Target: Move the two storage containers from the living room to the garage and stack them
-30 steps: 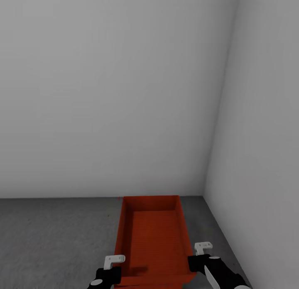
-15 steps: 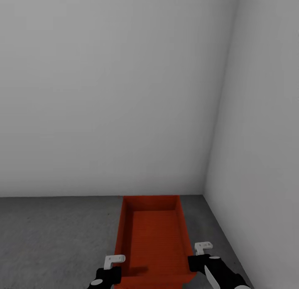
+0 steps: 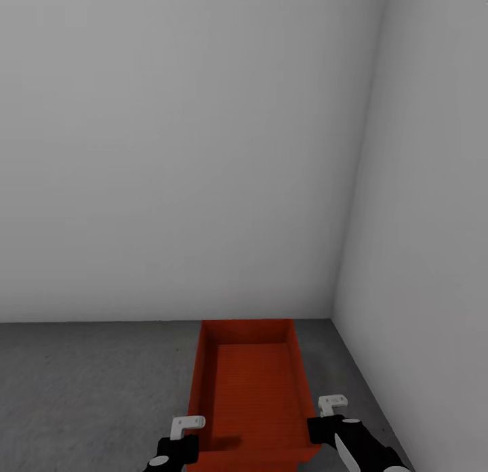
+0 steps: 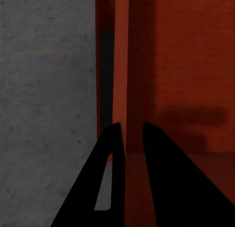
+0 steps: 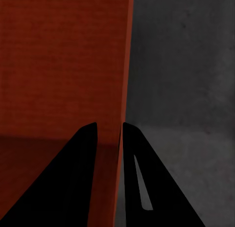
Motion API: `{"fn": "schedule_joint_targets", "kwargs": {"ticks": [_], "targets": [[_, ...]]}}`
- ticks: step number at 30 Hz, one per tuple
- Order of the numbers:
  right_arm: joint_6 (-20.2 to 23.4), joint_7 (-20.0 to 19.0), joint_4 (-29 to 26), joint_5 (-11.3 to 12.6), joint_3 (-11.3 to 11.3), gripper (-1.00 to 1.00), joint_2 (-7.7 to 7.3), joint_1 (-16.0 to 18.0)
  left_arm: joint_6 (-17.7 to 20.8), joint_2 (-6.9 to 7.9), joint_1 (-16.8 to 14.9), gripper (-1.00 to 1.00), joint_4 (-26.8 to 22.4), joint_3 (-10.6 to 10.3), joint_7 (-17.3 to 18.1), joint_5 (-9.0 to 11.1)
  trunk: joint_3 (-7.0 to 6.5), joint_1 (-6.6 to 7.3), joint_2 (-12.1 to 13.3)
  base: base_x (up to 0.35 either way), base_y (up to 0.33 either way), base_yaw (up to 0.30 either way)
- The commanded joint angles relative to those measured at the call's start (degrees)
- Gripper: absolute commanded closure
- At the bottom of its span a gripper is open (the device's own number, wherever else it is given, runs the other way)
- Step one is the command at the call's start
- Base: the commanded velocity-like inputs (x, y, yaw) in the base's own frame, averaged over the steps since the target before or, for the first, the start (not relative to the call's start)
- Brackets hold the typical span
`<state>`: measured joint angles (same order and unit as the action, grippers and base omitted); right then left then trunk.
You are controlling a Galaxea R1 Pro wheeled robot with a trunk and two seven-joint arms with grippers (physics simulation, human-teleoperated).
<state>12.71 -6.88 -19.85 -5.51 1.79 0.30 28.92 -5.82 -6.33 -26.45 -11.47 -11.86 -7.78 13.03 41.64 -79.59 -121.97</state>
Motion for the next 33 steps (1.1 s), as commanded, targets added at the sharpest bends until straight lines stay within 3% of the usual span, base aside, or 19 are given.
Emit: {"fn": "schedule_joint_targets", "kwargs": {"ticks": [1,3,4,29,33], "targets": [[0.5,-2.3,0.1,0.2,-0.2,1.0,-0.39,0.0,-1.9,2.45,0.0,1.0,-0.2,-0.6,0.3,0.2,0.07,-0.44,0.0,0.0,0.0,0.0],[0.5,-2.3,0.1,0.2,-0.3,1.0,-0.39,0.0,-2.0,2.46,0.0,1.0,-0.2,-0.6,0.3,0.2,0.07,-0.44,0.0,0.0,0.0,0.0],[0.5,-2.3,0.1,0.2,-0.3,-1.0,-0.39,0.0,-2.0,2.46,0.0,-1.0,-0.2,-0.6,0.3,0.2,0.07,-0.44,0.0,0.0,0.0,0.0],[0.6,-2.3,0.1,0.2,-0.2,-1.0,-0.39,0.0,-2.0,2.46,0.0,-1.0,-0.2,-0.7,0.3,0.2,0.07,-0.44,0.0,0.0,0.0,0.0],[0.6,-2.3,0.1,0.2,-0.2,-1.0,-0.39,0.0,-1.9,2.46,0.0,-1.0,-0.2,-0.7,0.4,0.2,-0.65,0.44,1.6,0.0,0.0,0.0]]}}
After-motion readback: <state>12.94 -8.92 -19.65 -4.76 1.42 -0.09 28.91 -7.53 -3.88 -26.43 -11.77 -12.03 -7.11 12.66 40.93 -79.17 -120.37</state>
